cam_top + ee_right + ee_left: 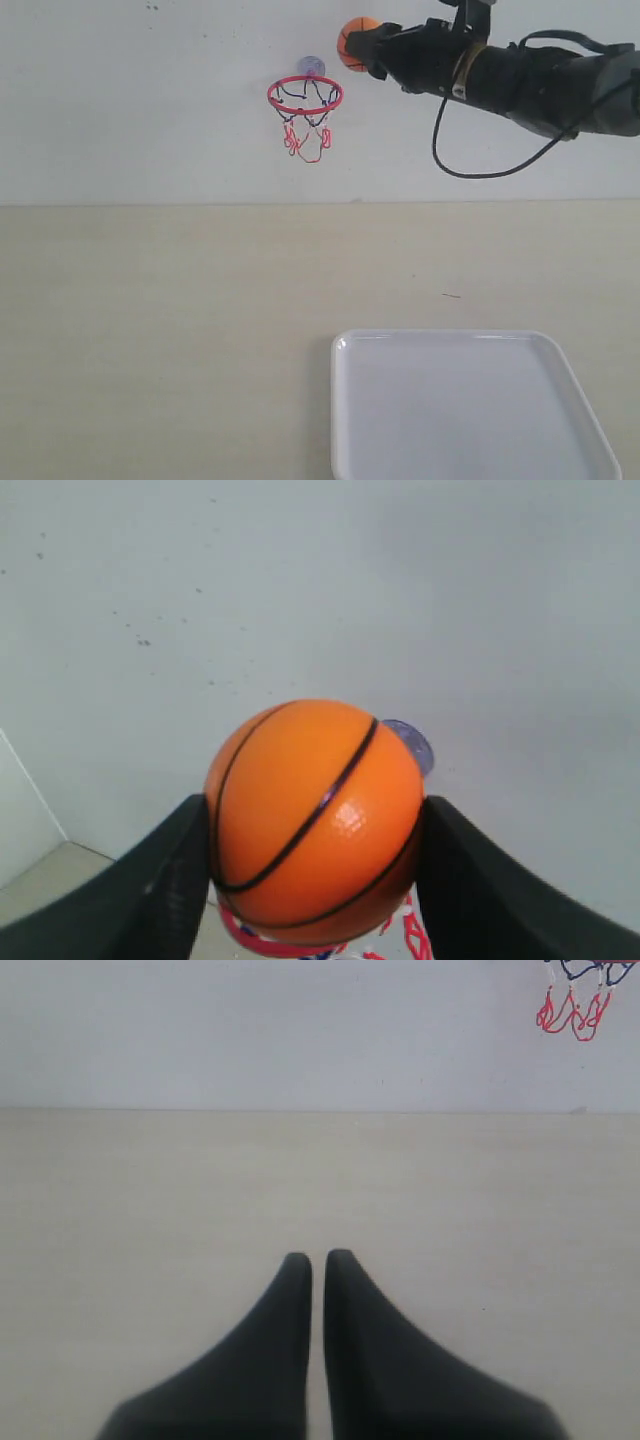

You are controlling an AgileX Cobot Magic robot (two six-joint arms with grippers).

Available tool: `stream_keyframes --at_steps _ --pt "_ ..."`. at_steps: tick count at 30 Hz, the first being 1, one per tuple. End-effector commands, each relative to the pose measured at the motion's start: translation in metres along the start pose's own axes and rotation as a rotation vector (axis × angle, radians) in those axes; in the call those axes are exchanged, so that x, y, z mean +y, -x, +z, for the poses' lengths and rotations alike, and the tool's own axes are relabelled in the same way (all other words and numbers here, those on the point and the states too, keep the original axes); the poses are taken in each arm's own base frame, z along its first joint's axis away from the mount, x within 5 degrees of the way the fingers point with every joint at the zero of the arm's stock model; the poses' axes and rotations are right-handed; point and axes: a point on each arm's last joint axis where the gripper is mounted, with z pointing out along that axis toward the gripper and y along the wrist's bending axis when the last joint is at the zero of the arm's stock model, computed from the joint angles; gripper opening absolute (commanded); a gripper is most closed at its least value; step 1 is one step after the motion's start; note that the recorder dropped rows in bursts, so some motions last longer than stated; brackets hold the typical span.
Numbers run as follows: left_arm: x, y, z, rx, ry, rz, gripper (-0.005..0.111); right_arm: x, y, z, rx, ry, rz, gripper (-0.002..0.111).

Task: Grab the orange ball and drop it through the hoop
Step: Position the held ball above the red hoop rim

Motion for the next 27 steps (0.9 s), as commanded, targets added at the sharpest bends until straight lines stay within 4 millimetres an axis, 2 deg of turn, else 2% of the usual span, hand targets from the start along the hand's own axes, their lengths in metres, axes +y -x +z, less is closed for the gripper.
stream_keyframes --at_steps 1,7,15,22,27 --pt "0.000 0.002 0.000 -0.013 0.001 -0.005 0.004 -0.016 0.006 0.007 -0.006 0.075 0.032 0.000" --pt "0.000 0.002 0.000 -0.013 0.001 -0.005 0.004 -0.010 0.015 0.025 0.085 0.174 -0.064 0.000" --pt "0.000 0.002 0.000 -0.013 0.001 -0.005 0.004 -0.001 0.008 0.041 0.135 0.313 -0.082 0.000" --pt "0.000 0.002 0.000 -0.013 0.001 -0.005 0.004 0.012 -0.001 0.060 0.109 0.207 -0.108 0.000" --pt "0.000 0.002 0.000 -0.013 0.001 -0.005 0.004 0.014 -0.006 0.066 0.105 0.158 -0.111 0.000"
